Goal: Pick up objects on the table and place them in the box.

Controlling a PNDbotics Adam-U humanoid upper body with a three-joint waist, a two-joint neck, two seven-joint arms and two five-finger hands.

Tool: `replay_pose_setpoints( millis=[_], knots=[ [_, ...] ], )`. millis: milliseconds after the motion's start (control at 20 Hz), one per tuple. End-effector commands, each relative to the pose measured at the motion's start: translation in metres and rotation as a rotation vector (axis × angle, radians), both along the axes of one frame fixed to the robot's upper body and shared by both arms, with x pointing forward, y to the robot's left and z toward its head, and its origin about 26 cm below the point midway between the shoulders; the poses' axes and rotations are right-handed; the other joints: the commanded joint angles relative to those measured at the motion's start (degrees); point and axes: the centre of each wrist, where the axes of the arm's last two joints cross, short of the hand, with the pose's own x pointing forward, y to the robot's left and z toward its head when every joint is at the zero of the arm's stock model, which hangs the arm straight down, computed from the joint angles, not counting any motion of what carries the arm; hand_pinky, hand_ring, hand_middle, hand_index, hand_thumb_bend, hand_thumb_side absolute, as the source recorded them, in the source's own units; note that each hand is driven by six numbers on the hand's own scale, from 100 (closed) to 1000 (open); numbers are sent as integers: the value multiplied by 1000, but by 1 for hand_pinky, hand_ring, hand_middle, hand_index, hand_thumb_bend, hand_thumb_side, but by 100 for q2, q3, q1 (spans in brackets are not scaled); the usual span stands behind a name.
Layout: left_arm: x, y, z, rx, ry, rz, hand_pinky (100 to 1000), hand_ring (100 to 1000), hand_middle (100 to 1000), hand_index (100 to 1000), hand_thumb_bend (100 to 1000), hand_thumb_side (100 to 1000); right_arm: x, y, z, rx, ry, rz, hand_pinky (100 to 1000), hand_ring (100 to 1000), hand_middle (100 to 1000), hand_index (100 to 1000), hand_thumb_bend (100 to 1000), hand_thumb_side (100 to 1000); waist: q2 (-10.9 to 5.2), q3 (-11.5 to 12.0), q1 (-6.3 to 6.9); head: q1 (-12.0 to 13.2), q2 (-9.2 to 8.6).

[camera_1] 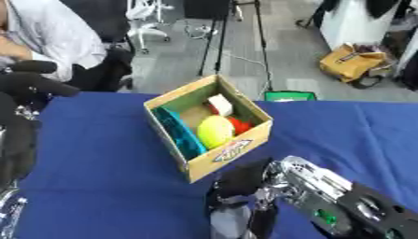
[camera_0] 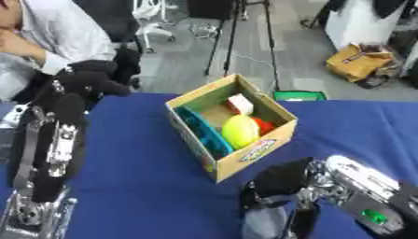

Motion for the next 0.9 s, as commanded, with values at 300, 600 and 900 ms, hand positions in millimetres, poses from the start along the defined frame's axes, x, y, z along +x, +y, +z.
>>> replay_pose_setpoints(
  millis=[300,600,900],
  knots=[
    [-1,2,9,4,-31,9,713,650,747,750,100,650,-3,-3,26,-80,-11,92,308,464,470,545,318,213,-75,-13,18,5,-45],
    [-2,1,8,4,-31,9,712,651,747,750,100,649,-8,-3,36,-54,-26,83,286,449,449,523,294,195,-76,-16,25,8,-46],
    [-2,1,8,3,-30,9,711,650,746,749,100,648,-12,-2,47,-31,-45,81,255,420,395,461,245,172,-88,-30,29,8,-45]
  ],
)
